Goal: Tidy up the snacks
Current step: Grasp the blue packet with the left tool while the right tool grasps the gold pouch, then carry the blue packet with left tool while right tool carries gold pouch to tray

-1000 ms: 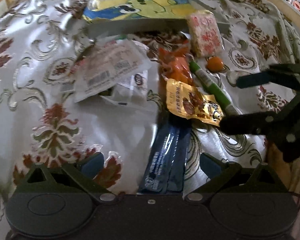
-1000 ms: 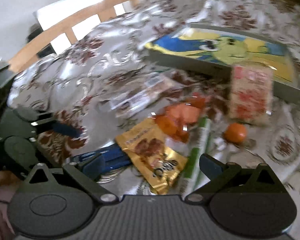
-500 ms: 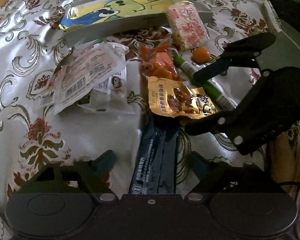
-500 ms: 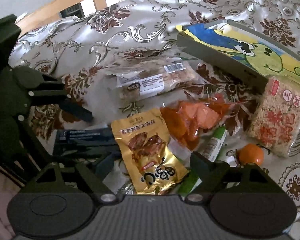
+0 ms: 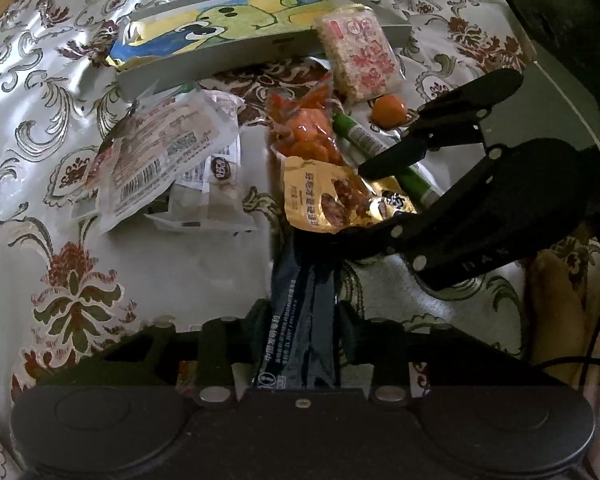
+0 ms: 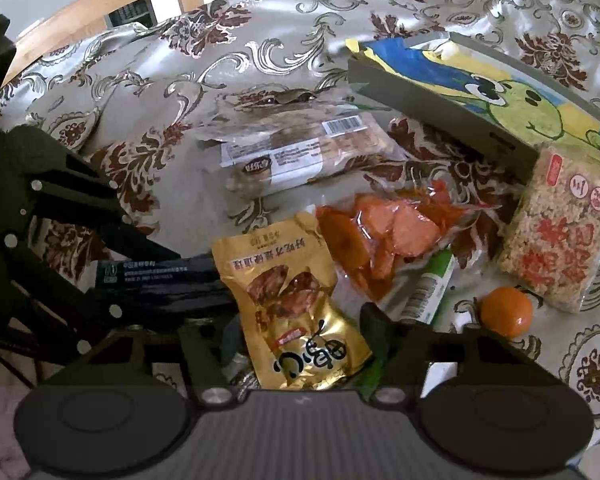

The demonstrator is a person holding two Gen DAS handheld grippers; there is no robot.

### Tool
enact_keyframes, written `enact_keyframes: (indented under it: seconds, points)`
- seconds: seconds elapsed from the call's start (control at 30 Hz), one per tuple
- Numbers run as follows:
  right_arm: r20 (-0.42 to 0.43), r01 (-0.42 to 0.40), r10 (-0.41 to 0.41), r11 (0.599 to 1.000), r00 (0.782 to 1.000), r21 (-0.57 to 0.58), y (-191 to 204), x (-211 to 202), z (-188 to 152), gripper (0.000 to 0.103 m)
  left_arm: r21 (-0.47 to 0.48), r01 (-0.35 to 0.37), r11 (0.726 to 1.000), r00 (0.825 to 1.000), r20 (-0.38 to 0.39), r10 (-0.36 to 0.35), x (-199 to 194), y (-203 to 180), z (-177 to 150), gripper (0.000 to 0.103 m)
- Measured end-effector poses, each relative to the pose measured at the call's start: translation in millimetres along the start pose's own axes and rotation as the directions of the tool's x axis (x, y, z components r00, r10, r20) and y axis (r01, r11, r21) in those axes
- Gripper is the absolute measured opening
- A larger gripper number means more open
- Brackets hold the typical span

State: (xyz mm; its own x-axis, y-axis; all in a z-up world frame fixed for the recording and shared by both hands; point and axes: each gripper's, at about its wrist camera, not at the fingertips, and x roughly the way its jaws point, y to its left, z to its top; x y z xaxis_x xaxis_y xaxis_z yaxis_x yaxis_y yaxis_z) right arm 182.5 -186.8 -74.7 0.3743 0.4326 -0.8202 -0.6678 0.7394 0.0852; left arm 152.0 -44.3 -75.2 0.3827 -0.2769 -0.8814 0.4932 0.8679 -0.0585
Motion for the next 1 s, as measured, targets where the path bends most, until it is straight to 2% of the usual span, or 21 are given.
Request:
enact_keyframes:
  seconds: [0.2,0.3,0.4,0.5,0.6,0.77,0.9,1.0]
  points:
    - [0.006,0.001,-0.001,0.999,1.000,0.033,-1.9,-3.2,1.5,0.051,-0.023,-0.003,1.000,0.999,0.034,0.004,-7.8,0.8,-1.9,0.027]
    - [0.027,-0.004,0.002,0.999,1.000,0.050,-3.3,-8.2,1.7,0.050,-0.036,-0.001,0.999,0.999,0.050,0.003,-12.0,1.0,-3.1,0.025]
    - [0.069,-0.007,0.003,0.998,0.998,0.064,-3.1,-19.3,2.3,0.050,-0.046,0.004,0.999,0.996,0.087,0.000,-21.0,-1.5,-5.4,0.024]
    - [0.146,-0.020,0.006,0.996,0.989,0.092,-3.6,-37.9,2.2,0.050,-0.034,-0.006,0.999,0.989,0.150,0.011,-33.9,-9.1,-10.5,0.024]
    - [0.229,-0.009,-0.023,0.991,0.973,0.137,-9.8,-55.6,2.6,0.050,-0.039,0.005,0.999,0.979,0.205,0.003,-42.9,-12.1,-13.1,0.023]
    - [0.368,0.007,-0.105,0.966,0.924,0.257,-30.9,-79.1,1.3,0.050,-0.057,-0.009,0.998,0.958,0.286,0.025,-54.3,-14.1,-14.2,0.023]
    - [0.413,0.047,-0.182,0.947,0.892,0.318,-43.1,-88.7,-0.2,0.050,-0.097,-0.035,0.995,0.936,0.347,0.067,-61.1,-9.7,-14.3,0.023]
    - [0.430,0.074,-0.230,0.934,0.873,0.349,-49.6,-92.1,-0.9,0.050,-0.140,-0.021,0.990,0.912,0.404,0.076,-67.1,-3.7,-9.2,0.023]
